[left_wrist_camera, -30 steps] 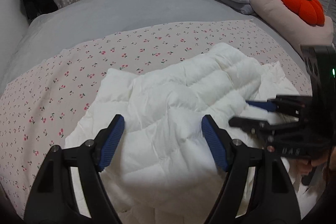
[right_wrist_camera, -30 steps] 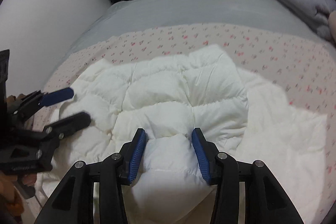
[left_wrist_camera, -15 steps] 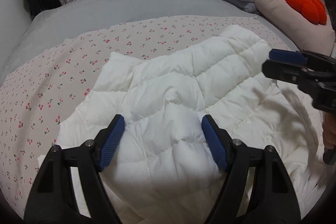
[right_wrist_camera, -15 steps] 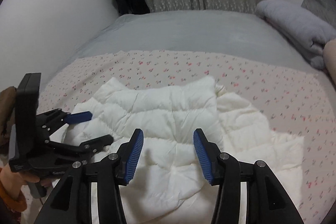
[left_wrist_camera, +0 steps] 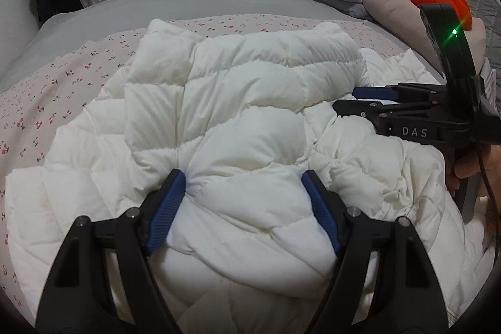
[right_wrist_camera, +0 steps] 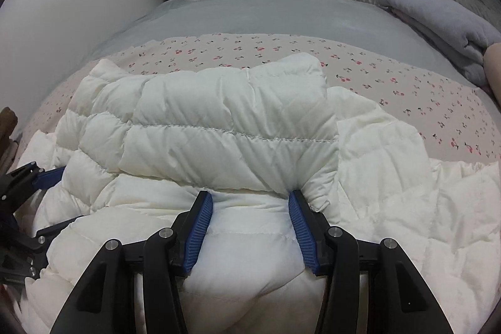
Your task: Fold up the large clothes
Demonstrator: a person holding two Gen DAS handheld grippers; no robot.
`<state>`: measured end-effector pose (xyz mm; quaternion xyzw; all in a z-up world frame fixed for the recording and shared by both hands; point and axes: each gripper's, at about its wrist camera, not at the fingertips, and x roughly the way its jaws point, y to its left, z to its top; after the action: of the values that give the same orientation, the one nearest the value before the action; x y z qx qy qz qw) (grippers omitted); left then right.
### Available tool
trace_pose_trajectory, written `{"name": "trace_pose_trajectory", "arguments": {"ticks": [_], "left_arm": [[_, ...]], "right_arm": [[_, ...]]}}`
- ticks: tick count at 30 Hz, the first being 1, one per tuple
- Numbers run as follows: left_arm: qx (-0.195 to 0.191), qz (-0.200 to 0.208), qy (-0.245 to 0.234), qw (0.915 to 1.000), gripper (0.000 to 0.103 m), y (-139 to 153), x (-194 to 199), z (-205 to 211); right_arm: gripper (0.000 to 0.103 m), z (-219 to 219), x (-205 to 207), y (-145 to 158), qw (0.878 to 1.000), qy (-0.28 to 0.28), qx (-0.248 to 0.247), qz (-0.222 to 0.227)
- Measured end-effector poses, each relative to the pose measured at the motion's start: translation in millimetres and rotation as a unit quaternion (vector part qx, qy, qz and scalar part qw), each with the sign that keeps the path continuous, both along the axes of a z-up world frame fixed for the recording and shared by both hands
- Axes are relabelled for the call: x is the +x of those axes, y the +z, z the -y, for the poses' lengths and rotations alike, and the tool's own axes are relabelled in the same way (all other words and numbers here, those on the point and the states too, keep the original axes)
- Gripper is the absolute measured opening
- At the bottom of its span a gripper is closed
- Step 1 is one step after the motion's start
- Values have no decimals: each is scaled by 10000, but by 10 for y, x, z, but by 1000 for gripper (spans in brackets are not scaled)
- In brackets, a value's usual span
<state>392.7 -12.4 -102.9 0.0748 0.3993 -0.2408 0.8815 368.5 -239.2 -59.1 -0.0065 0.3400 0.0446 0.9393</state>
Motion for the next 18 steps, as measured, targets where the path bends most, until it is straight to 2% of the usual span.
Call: {"name": "trace_pose_trajectory", "arguments": {"ticks": [3, 6, 7, 9, 10, 13, 18], "left_arm": [[103, 125, 101, 9998, 77, 57, -55, 29], [163, 30, 353, 9992, 77, 231, -108, -9], [135, -6, 406, 9991, 77, 299, -150, -27], [27, -44, 511, 9987, 77, 479, -270, -81], [-25, -100, 549, 9984, 77, 549, -323, -109], [-125, -271, 656, 9974, 78, 767, -558, -186], [-54, -339, 653, 9973, 84, 1081, -1138, -319]], "right_arm": [[53, -77, -36, 60, 9998, 17, -174, 70], [55, -1, -232, 242, 9998, 188, 46, 104], [58, 51, -345, 331, 9994, 246, 204, 139], [74, 141, -568, 482, 9982, 299, 439, 261], [75, 189, -686, 548, 9978, 309, 506, 296], [76, 337, -1030, 693, 9971, 262, 677, 245], [80, 539, -1649, 812, 9965, 133, 798, 209]]}}
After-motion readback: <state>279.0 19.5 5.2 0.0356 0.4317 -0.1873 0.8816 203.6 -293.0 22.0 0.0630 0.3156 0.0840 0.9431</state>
